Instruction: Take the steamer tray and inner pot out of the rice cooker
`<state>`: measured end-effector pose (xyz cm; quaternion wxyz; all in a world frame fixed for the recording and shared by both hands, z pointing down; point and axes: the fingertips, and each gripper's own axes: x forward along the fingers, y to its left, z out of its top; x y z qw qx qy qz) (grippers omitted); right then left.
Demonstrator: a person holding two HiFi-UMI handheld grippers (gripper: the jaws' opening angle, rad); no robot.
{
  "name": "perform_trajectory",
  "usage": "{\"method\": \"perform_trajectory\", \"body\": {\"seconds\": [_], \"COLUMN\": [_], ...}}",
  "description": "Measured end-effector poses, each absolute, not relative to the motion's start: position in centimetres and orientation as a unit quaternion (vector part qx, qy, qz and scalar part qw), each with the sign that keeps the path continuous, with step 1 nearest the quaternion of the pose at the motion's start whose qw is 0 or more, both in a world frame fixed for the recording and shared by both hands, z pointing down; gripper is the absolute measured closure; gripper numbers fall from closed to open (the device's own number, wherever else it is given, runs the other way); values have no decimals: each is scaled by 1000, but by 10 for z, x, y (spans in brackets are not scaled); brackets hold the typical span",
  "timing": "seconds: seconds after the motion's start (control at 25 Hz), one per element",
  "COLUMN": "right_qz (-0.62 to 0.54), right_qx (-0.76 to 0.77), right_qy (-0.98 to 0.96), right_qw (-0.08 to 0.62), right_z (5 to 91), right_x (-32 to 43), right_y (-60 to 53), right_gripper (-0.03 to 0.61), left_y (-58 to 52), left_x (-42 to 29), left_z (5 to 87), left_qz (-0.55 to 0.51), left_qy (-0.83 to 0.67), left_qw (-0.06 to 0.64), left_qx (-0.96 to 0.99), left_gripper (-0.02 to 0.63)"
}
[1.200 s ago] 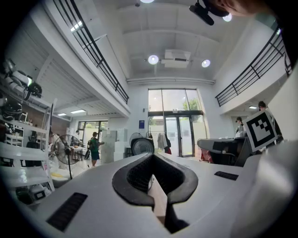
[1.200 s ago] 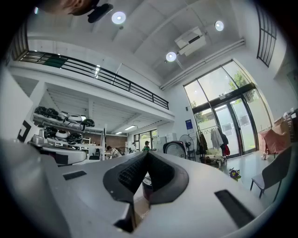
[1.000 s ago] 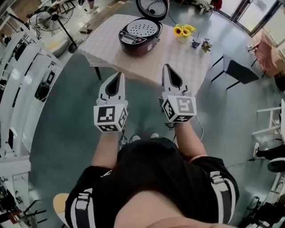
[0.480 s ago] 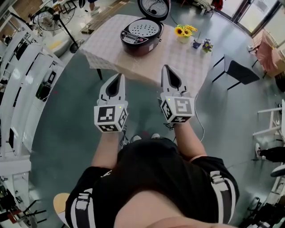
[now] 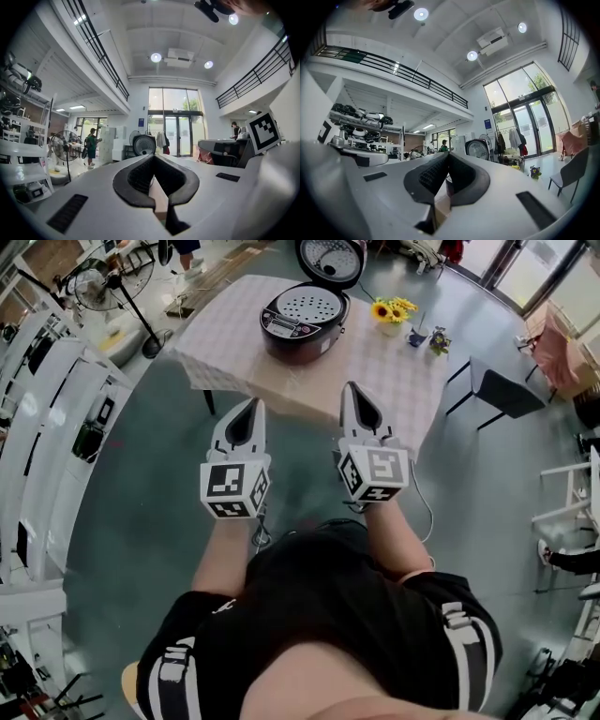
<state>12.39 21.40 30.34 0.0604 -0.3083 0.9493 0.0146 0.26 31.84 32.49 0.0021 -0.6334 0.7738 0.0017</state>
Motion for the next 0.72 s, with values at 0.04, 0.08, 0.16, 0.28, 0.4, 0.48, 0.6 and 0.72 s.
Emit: {"method": "perform_trajectory", "body": {"seconds": [0.04,0.08,0.16,0.28,0.4,0.48,0.6,0.72], "right_qz": [10,8,6,5,1,-11,-26,-29], "right_qx": [-311,-312,-316,-321,-319,-316,-317,-318], "right_qy": [949,948,947,946,946,947,946,946], "right_qw": [60,59,55,49,49,53,61,63], "right_z": [306,308,312,316,319,321,323,323], "right_x": [122,119,116,110,98,91,79,63], "right_y": [213,212,209,201,191,179,151,117], "right_gripper": [580,580,580,580,580,580,580,580], "left_y": [318,317,315,308,295,282,256,224], "left_x": [-1,-5,-11,-18,-30,-38,-49,-63], "left_z": [326,326,328,334,341,344,347,345], "left_qz": [2,2,2,0,1,0,-1,-7], "left_qy": [773,772,772,770,771,770,769,767], "left_qw": [3,4,4,-2,-8,-10,-13,-11], "left_qx": [-635,-635,-635,-637,-637,-638,-640,-641], "left_gripper": [611,611,611,611,611,611,611,611]}}
